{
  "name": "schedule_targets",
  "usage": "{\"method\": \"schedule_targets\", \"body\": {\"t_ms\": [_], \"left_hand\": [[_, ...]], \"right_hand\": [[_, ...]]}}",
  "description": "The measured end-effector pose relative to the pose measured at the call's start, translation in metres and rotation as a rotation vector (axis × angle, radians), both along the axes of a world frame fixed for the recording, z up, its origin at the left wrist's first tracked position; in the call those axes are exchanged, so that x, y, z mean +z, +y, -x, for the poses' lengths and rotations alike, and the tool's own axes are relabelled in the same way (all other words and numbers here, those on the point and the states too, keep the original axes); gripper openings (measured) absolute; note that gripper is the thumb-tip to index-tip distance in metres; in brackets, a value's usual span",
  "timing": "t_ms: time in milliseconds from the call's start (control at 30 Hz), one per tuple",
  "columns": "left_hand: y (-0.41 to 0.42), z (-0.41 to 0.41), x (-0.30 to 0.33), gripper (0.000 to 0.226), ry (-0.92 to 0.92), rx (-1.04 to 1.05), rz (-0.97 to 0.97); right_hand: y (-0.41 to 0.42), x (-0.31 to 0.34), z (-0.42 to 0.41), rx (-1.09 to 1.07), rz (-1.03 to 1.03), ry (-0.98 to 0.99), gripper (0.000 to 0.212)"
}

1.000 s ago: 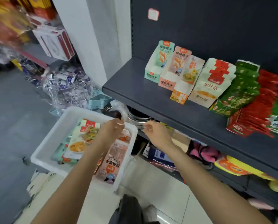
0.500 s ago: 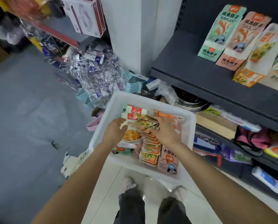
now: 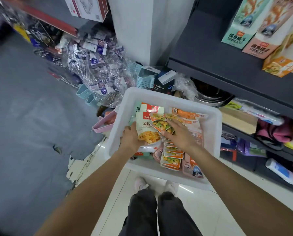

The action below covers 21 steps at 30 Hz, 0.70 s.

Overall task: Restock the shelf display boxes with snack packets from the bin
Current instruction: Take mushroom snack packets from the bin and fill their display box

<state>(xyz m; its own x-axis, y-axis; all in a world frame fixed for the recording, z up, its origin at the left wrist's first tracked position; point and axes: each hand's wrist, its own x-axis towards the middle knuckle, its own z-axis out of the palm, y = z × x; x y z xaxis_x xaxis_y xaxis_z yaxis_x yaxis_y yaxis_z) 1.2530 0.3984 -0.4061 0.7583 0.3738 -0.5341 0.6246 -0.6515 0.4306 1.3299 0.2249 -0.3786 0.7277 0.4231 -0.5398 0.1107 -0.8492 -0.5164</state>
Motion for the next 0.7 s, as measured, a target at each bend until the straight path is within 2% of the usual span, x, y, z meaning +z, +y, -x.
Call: {"method": "schedule_targets", "body": {"t_ms": [133,200,300,433,500,567,633,700], "left_hand": [[0.007,0.000,0.004,0.036,-0.089,0.130,0.039],[0.009,0.005,0.015,0.025,-0.115,0.155,0.009],[0.014,0.014,0.034,0.024,-0.251,0.175,-0.024],[0.028,0.021,0.057,0.017,-0.471,0.310,0.004],[0.032,0.022,0.065,0.012,-0.528,0.375,0.102],[0.033,0.021,0.070,0.014,-0.567,0.433,0.302],[0.028,0.018,0.073,0.017,-0.548,0.443,0.450],[0.022,0.014,0.073,0.020,-0.519,0.401,0.503]], "right_hand": [[0.000,-0.001,0.000,-0.005,0.014,0.006,0.066],[0.001,0.000,0.001,-0.010,0.014,0.009,0.065],[0.004,0.005,0.000,-0.017,-0.010,-0.032,0.062],[0.012,0.017,0.001,-0.043,-0.093,-0.113,0.056],[0.020,0.026,0.001,-0.108,-0.167,-0.103,0.052],[0.029,0.036,0.001,-0.177,-0.263,-0.034,0.048],[0.035,0.043,0.000,-0.264,-0.385,0.089,0.041],[0.036,0.044,-0.002,-0.415,-0.477,0.166,0.028]]}}
